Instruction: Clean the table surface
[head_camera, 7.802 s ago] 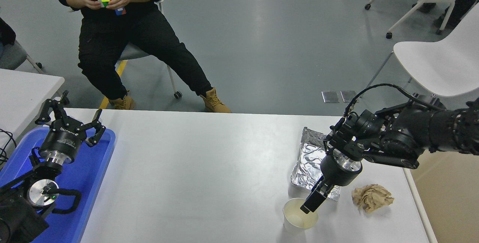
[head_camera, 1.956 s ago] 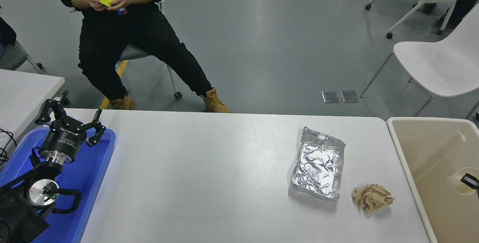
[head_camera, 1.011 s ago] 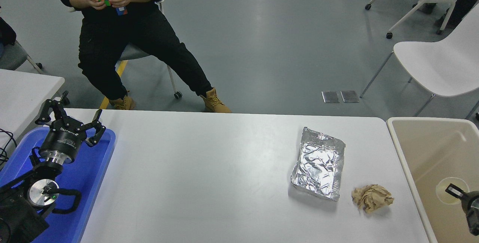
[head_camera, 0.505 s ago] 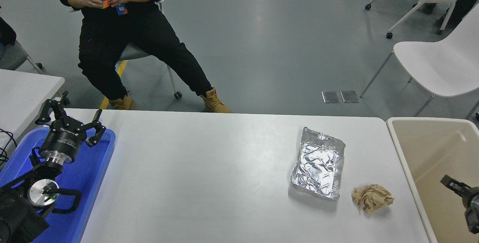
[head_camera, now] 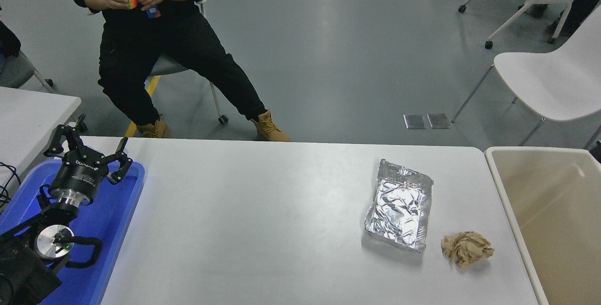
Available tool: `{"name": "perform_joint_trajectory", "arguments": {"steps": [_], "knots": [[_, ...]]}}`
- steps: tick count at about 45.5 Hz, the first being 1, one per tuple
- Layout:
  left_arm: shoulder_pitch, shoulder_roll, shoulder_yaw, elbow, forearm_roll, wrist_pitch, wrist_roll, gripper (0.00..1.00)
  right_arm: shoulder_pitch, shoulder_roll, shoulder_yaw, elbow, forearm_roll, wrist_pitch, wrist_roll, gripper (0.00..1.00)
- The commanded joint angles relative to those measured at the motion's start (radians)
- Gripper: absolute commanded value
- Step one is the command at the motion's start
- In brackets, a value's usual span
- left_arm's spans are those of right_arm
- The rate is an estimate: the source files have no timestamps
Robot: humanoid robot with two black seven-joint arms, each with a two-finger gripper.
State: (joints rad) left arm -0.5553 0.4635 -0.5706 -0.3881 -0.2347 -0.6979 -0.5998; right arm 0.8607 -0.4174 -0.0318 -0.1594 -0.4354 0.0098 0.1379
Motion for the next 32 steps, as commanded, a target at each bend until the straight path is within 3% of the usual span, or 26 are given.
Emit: {"name": "perform_joint_trajectory", "arguments": {"steps": [1,18,32], "knots": [[0.000,0.000,0.000,0.000,0.000,0.000,0.000,1.00,0.089,-0.020,0.145,0.004,0.014,-0.002,0.000,0.98],[0.000,0.000,0.000,0.000,0.000,0.000,0.000,1.00,0.225,-0.069,0.171,0.112,0.167,0.002,0.006,0.98],[0.000,0.000,0.000,0.000,0.000,0.000,0.000,1.00,0.356,-0.112,0.257,0.319,0.175,0.006,0.008,0.98]]}}
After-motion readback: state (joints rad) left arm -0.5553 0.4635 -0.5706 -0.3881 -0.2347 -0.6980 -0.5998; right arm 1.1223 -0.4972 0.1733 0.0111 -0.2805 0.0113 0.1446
